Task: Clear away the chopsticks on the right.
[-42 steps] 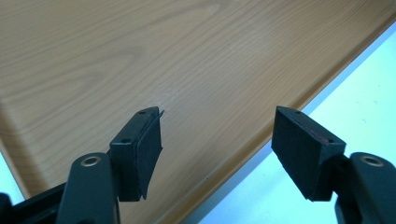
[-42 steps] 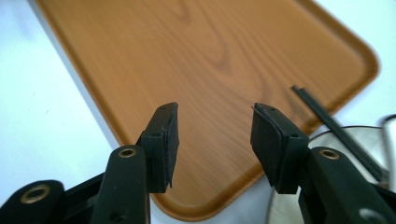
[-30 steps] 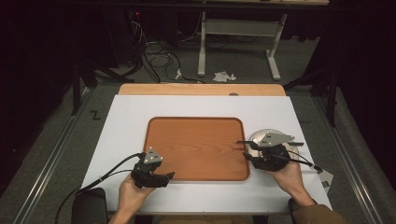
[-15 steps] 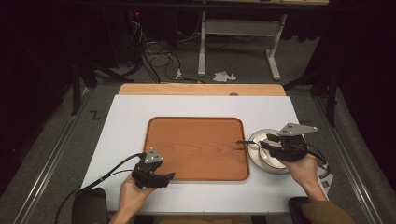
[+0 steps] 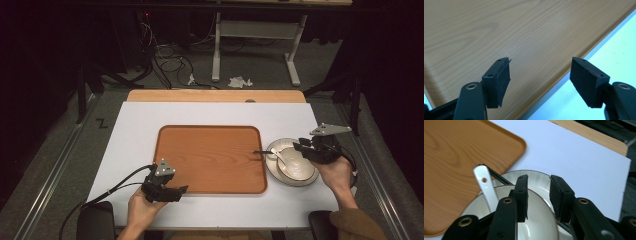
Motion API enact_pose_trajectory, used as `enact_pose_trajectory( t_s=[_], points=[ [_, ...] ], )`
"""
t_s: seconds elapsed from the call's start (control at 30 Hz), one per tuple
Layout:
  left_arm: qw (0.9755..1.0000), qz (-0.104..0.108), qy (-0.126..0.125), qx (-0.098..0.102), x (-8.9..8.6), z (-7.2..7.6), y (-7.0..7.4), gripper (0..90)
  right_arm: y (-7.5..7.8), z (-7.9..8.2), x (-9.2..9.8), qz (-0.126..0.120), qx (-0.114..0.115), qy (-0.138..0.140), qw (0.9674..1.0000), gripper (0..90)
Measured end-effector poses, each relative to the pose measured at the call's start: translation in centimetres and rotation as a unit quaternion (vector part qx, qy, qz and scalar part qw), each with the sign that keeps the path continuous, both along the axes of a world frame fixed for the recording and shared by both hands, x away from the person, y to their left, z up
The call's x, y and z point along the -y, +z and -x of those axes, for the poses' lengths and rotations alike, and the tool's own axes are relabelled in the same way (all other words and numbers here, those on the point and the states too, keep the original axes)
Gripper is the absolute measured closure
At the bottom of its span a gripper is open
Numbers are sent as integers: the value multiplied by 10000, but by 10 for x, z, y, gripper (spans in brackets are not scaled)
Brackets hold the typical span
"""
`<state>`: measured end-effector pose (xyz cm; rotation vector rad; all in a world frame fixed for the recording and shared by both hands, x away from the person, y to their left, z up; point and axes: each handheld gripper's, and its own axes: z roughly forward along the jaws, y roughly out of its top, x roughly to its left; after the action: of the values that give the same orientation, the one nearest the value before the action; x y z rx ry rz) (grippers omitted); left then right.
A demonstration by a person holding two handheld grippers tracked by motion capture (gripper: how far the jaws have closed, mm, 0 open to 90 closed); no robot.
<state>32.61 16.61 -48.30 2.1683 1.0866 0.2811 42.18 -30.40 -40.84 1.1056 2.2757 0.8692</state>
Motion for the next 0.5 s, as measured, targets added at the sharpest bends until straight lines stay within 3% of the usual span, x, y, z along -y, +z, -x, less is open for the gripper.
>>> enact_pose_trajectory(
  t_s=[0.23,0.5],
  points=[
    [10000,-2,-17,33,0,1,1,324,-4,-8,20,-75,-119,-353,9993,717],
    [10000,-39,-34,-30,2,0,-1,323,-20,-18,43,17,-472,-691,9965,727]
  ],
)
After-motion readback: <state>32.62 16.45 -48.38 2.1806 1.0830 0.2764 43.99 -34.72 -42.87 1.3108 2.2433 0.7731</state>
